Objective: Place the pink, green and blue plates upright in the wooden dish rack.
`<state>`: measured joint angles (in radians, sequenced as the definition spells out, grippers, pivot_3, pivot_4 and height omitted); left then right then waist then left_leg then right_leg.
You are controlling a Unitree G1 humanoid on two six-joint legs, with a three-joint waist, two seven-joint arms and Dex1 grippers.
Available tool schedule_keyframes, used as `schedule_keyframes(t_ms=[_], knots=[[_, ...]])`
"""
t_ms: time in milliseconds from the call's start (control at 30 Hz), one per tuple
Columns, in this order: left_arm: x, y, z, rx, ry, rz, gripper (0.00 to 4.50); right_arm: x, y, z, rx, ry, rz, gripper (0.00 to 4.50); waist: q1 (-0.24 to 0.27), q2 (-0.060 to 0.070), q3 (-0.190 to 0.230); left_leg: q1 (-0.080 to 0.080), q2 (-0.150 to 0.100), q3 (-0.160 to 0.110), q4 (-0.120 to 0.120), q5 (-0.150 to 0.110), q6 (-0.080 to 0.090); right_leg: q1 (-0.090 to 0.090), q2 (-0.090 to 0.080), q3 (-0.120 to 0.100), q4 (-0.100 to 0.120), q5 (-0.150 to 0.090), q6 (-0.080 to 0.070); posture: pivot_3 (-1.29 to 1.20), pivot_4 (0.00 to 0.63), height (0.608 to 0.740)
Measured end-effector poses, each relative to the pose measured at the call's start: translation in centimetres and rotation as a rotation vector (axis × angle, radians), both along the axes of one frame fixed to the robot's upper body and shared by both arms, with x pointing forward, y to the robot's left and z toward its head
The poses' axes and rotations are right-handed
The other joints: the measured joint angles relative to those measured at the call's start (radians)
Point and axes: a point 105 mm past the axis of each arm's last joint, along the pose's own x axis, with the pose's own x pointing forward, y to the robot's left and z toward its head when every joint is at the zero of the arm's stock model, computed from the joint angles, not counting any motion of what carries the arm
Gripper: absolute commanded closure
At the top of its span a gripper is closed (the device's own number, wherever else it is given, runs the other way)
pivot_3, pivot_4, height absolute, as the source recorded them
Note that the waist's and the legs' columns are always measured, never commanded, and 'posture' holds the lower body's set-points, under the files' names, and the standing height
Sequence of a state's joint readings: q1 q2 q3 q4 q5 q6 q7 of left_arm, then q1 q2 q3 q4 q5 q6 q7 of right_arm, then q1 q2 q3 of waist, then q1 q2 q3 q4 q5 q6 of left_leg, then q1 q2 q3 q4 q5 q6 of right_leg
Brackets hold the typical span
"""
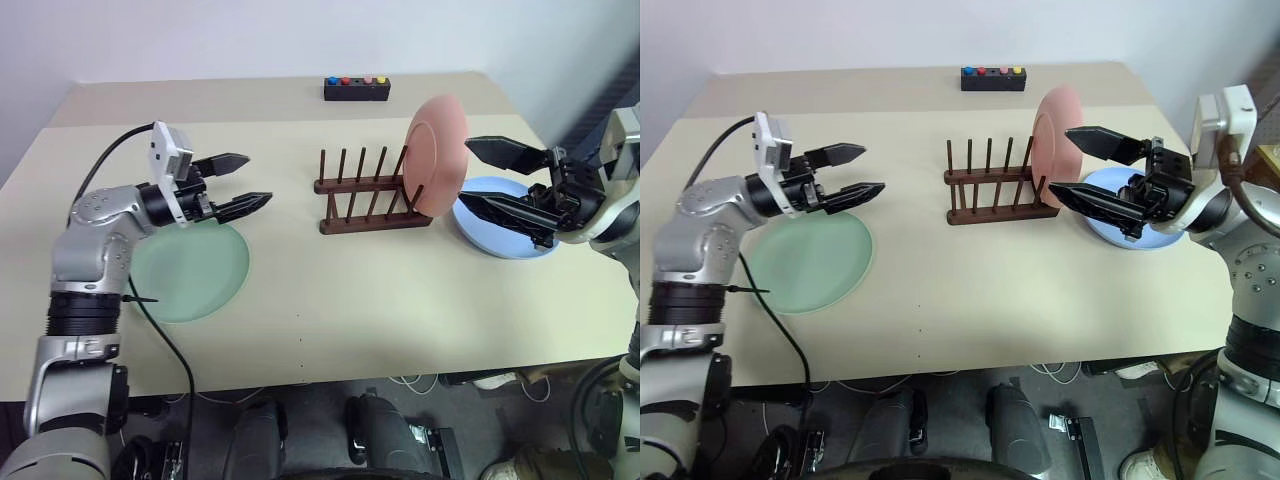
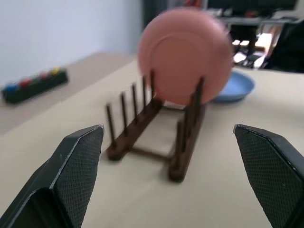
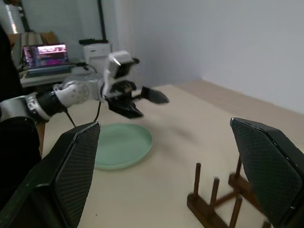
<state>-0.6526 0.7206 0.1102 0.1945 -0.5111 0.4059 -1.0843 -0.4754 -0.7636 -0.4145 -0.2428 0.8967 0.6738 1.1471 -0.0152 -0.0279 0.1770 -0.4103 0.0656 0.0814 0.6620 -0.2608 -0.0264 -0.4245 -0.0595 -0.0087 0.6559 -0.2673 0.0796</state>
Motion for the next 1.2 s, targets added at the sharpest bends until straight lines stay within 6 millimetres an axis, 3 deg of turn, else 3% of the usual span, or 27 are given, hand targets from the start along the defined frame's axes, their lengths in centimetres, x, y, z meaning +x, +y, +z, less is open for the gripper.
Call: schedule_keyframes(t_ms=[167, 333, 500, 633, 800, 933, 1033, 1200], knots=[[-0.4, 4.7, 0.5, 0.011, 0.121, 0.180, 0.00, 0.0, 0.9, -1.1, -0.003, 0.016, 0.037, 0.01, 0.001, 0.000, 0.000, 0.000, 0.000, 0.001, 0.000, 0.000, 0.000, 0.000, -0.001, 0.000, 0.000, 0.000, 0.000, 0.00, 0.150, 0.740], [-1.0, 8.5, -2.2, 0.031, 0.338, 0.381, 0.00, 0.0, 1.4, -1.4, -0.016, 0.002, 0.056, 0.01, 0.004, 0.000, 0.000, 0.000, 0.000, 0.000, 0.000, 0.000, 0.000, 0.000, -0.001, 0.000, -0.001, 0.000, 0.000, 0.00, 0.150, 0.740], [-1.6, 12.4, -3.0, -0.012, 0.498, 0.588, 0.00, -0.3, 1.6, -1.6, -0.022, -0.025, 0.086, 0.01, 0.003, -0.001, 0.000, 0.000, 0.000, 0.001, 0.000, 0.000, 0.000, 0.000, -0.001, 0.000, -0.001, 0.000, 0.000, 0.00, 0.150, 0.740], [-2.4, 13.8, -2.9, -0.023, 0.556, 0.652, 0.00, -0.4, 1.9, -2.1, -0.022, -0.016, 0.104, 0.01, 0.003, 0.000, 0.000, 0.000, 0.000, 0.001, 0.000, 0.000, 0.000, 0.000, -0.001, 0.000, -0.001, 0.000, 0.000, 0.00, 0.150, 0.740], [-3.4, 15.1, -4.4, -0.069, 0.706, 0.722, 0.00, -0.3, 2.0, -2.1, -0.017, -0.020, 0.102, 0.01, 0.002, -0.001, 0.001, 0.000, 0.000, 0.001, 0.000, 0.000, 0.000, 0.000, -0.001, 0.000, -0.001, 0.000, 0.000, 0.00, 0.150, 0.740], [-4.2, 15.7, -3.5, -0.077, 0.803, 0.740, 0.00, -0.3, 2.1, -2.4, -0.013, -0.011, 0.100, 0.01, 0.004, -0.001, 0.000, 0.000, 0.000, 0.001, 0.000, 0.000, 0.000, 0.000, -0.001, 0.000, -0.001, 0.000, 0.000, 0.00, 0.150, 0.740], [-4.3, 16.7, -3.3, -0.069, 0.843, 0.783, 0.00, -0.2, 2.2, -2.7, -0.006, -0.004, 0.096, 0.01, 0.004, -0.001, 0.000, 0.000, -0.001, 0.001, 0.000, 0.000, 0.000, 0.000, -0.001, 0.000, -0.001, 0.000, 0.000, 0.00, 0.150, 0.740], [-3.6, 16.3, -3.9, -0.019, 0.943, 0.800, 0.00, -0.1, 2.4, -3.0, 0.015, 0.002, 0.084, 0.01, 0.007, -0.003, 0.000, 0.000, -0.001, 0.001, 0.000, 0.000, 0.000, 0.000, -0.001, 0.000, -0.001, 0.000, 0.000, 0.00, 0.150, 0.740]])
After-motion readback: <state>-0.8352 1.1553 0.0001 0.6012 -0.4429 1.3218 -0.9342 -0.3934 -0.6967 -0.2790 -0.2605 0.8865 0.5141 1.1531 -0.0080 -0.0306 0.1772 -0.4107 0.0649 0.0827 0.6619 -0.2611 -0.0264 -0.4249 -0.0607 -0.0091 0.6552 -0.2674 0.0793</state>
